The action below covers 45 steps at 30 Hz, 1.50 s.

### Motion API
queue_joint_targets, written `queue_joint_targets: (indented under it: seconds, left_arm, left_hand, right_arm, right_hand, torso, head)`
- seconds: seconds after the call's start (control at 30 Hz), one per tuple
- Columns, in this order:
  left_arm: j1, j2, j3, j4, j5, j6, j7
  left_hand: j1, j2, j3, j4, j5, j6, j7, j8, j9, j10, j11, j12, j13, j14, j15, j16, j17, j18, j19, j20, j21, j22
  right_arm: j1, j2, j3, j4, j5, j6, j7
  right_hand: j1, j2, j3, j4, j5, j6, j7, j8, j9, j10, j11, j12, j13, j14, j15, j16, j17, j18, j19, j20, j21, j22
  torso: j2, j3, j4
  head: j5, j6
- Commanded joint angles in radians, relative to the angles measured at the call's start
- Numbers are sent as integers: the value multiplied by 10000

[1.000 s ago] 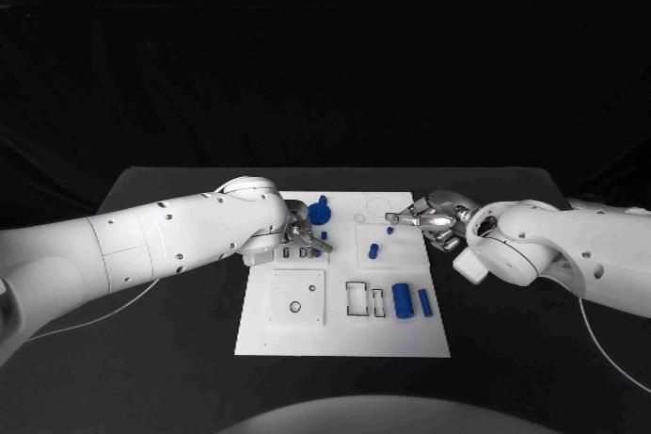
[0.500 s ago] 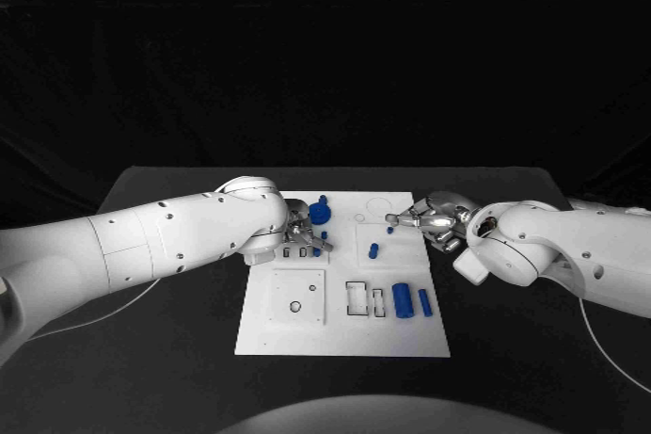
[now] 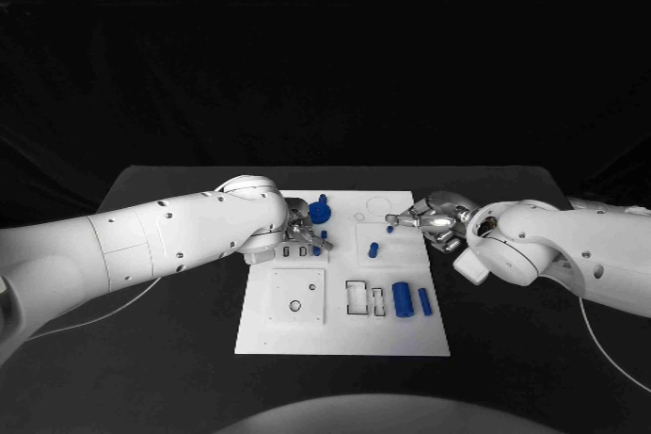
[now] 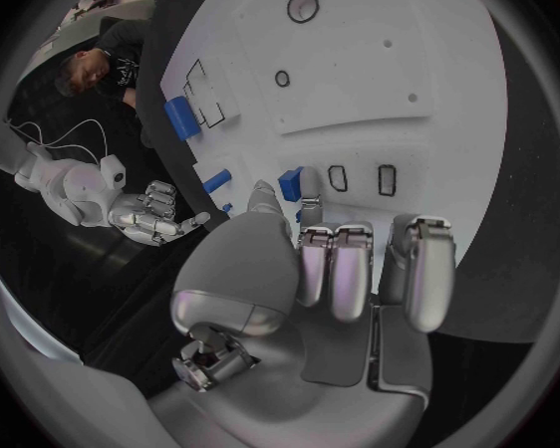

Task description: Assemble the parts on the task board

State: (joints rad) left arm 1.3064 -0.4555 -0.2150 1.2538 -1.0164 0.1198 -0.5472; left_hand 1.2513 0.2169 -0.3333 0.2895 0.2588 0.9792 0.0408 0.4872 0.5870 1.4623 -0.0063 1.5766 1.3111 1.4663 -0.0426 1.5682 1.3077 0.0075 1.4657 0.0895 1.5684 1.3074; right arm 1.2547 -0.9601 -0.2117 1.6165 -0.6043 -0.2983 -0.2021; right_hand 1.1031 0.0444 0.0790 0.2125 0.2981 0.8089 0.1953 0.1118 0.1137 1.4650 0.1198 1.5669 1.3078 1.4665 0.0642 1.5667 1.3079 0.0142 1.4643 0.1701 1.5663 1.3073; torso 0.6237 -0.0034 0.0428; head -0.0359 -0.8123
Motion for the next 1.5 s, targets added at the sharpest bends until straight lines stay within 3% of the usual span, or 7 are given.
queue_joint_targets:
  seconds: [0.03, 0.33, 0.87, 1.13, 1.4, 1.5]
  left_arm:
    - [1, 21, 5, 3, 40, 1, 122]
    - [1, 30, 5, -15, 40, 60, 120]
    - [0, 93, 4, -89, 40, 143, 123]
    - [-1, 93, 4, -94, 40, 156, 115]
    - [-5, 95, 3, -108, 39, 232, 67]
    - [-7, 93, 3, -111, 39, 255, 55]
  left_hand:
    - [546, 373, 75, 8, 150, 53, -17, -16, 88, 1085, -104, -58, 2597, 1045, -94, 26, 2631, -75, 1051, -60, 24, 2634]
    - [877, 320, 161, 20, 1106, -10, -51, -104, 457, 1085, -140, -58, 2597, 1045, -131, 26, 2631, -75, 1051, -105, 24, 2634]
    - [1006, 319, 227, 7, 1358, 21, -77, -136, 595, 1085, -160, -58, 2597, 1045, -144, 26, 2631, -75, 1051, -117, 24, 2634]
    - [1125, 324, 283, 17, 1249, 117, -105, -117, 705, 1085, -184, -58, 2597, 1045, -163, 26, 2631, -75, 1051, -125, 24, 2634]
    - [1304, 437, 380, 26, 571, 146, -105, -233, 933, 1085, -190, -58, 2597, 1045, -182, 26, 2631, -75, 1051, -147, 24, 2634]
    - [1321, 452, 387, 26, 500, 152, -105, -251, 958, 1085, -190, -58, 2597, 1045, -182, 26, 2631, -75, 1051, -147, 24, 2634]
  right_arm:
    - [-9, 2, -2, 1, -105, 177, -30]
    - [-15, -10, -2, -1, -112, 178, -49]
    - [-24, -9, -3, 2, -136, 232, -102]
    - [-26, -10, -3, 3, -139, 235, -109]
    - [-28, -17, -4, 4, -140, 226, -112]
    - [-29, -16, -4, 3, -140, 224, -113]
  right_hand:
    - [-73, -10, -26, 38, 46, -50, 4, 53, 8, 1058, 77, 39, 2630, 1043, 78, 41, 2629, -142, 1065, 78, 45, 2635]
    - [-73, -10, -26, 38, 46, -50, 4, 53, 8, 1058, 77, 39, 2630, 1043, 78, 41, 2629, -142, 1065, 78, 45, 2635]
    - [-68, -9, -31, 37, 51, -55, 10, 59, 11, 1058, 83, 39, 2630, 1043, 84, 41, 2629, -142, 1065, 82, 45, 2635]
    - [-68, -9, -31, 37, 51, -55, 10, 59, 11, 1058, 83, 39, 2630, 1043, 84, 41, 2629, -142, 1065, 82, 45, 2635]
    - [-68, -9, -31, 37, 51, -55, 10, 59, 11, 1058, 83, 39, 2630, 1043, 84, 41, 2629, -142, 1065, 82, 45, 2635]
    - [-60, -8, -37, 35, 57, -61, 17, 68, 16, 1058, 92, 39, 2630, 1043, 92, 41, 2629, -142, 1065, 89, 45, 2635]
  torso:
    - [-7, 3, -3]
    - [0, 0, -3]
    - [3, 3, -6]
    - [1, 1, -4]
    - [2, 0, -1]
    - [0, 3, 2]
  head:
    - [-3, -1]
    - [-14, 2]
    - [3, 15]
    - [-2, -4]
    - [-9, -19]
    - [-13, -25]
